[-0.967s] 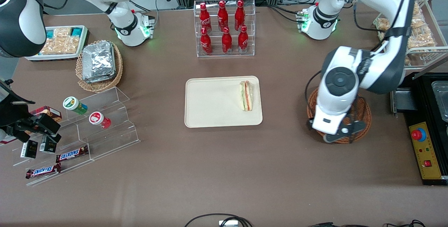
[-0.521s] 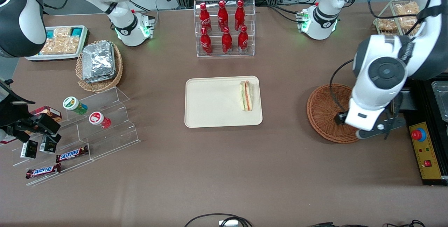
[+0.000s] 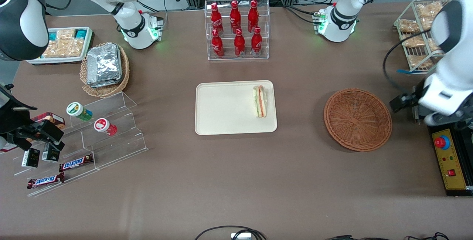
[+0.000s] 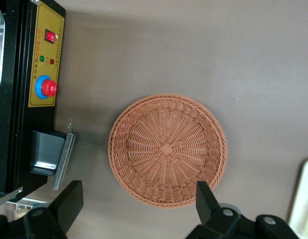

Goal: Place sandwich from basket to tray

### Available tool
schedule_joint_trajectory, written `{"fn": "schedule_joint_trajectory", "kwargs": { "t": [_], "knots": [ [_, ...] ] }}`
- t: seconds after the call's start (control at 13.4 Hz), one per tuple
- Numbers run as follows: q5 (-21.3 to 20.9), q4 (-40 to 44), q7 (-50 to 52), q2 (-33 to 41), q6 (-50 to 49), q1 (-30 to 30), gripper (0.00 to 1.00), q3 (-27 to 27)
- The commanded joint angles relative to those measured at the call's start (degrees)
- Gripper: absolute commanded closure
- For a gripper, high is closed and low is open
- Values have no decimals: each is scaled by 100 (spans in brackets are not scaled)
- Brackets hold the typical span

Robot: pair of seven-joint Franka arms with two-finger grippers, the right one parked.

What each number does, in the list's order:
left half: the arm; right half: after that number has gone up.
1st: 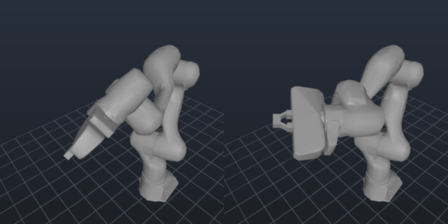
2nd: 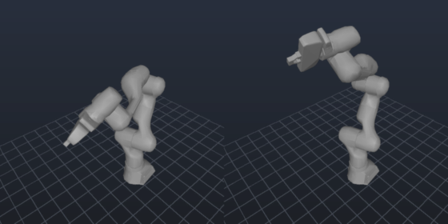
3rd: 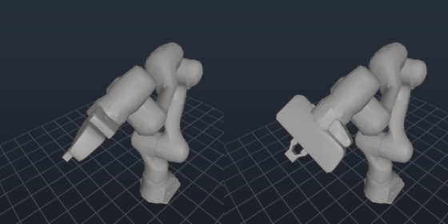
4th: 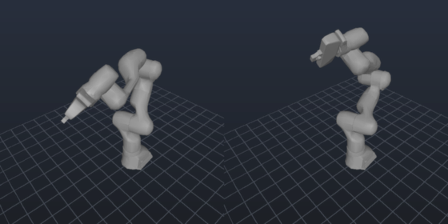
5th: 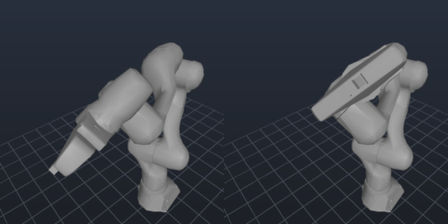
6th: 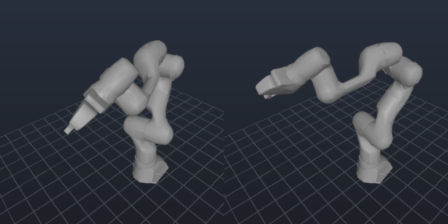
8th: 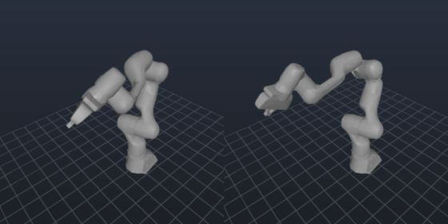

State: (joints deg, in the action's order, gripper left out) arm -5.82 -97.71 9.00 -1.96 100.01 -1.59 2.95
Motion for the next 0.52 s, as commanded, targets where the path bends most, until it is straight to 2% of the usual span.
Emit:
{"fn": "schedule_joint_trajectory", "kwargs": {
  "t": [0.0,0.15,0.45],
  "knots": [
    [204,128,-679,310,-419,-324,0,284],
    [439,427,-1013,345,-824,-561,0,609],
    [652,472,-1050,486,-957,-536,0,628]
  ]
}}
